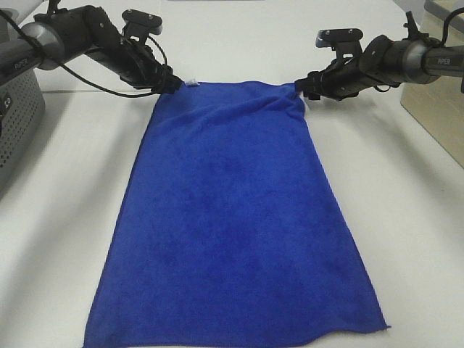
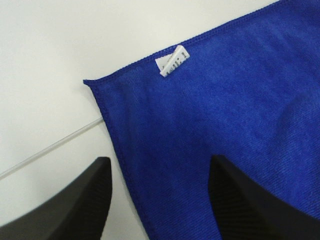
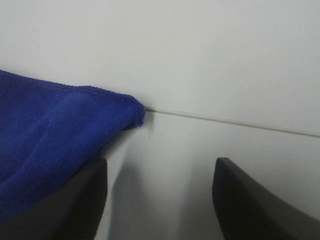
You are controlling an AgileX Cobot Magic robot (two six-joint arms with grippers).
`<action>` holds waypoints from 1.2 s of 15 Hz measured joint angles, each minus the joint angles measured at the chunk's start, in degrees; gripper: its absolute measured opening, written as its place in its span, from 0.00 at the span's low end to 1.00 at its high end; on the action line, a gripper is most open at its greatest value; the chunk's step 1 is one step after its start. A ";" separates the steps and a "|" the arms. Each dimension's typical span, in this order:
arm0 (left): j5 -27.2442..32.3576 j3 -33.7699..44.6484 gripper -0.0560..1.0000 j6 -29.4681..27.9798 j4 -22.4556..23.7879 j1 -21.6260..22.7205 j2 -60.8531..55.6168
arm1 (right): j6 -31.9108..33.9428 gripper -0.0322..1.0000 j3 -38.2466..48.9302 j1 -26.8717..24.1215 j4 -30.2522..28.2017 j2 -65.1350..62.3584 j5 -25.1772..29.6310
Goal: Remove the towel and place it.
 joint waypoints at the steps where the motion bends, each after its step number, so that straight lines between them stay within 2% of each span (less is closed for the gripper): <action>1: 0.00 0.00 0.57 0.00 0.00 0.00 0.00 | 0.00 0.63 0.00 0.00 0.69 0.00 0.00; 6: 0.00 0.00 0.57 0.00 0.00 0.00 0.00 | 0.00 0.63 0.00 0.11 5.44 0.00 0.00; 9: 0.00 0.00 0.57 0.00 0.00 0.00 0.00 | -1.83 0.63 0.00 1.26 6.19 0.69 0.06; 14: 0.00 0.00 0.57 -0.17 0.00 0.00 0.00 | -4.35 0.62 0.00 1.78 6.19 1.78 -1.38; 18: 0.00 0.00 0.57 -0.17 0.17 0.00 0.00 | -4.98 0.62 -0.29 -0.06 2.12 1.78 -1.60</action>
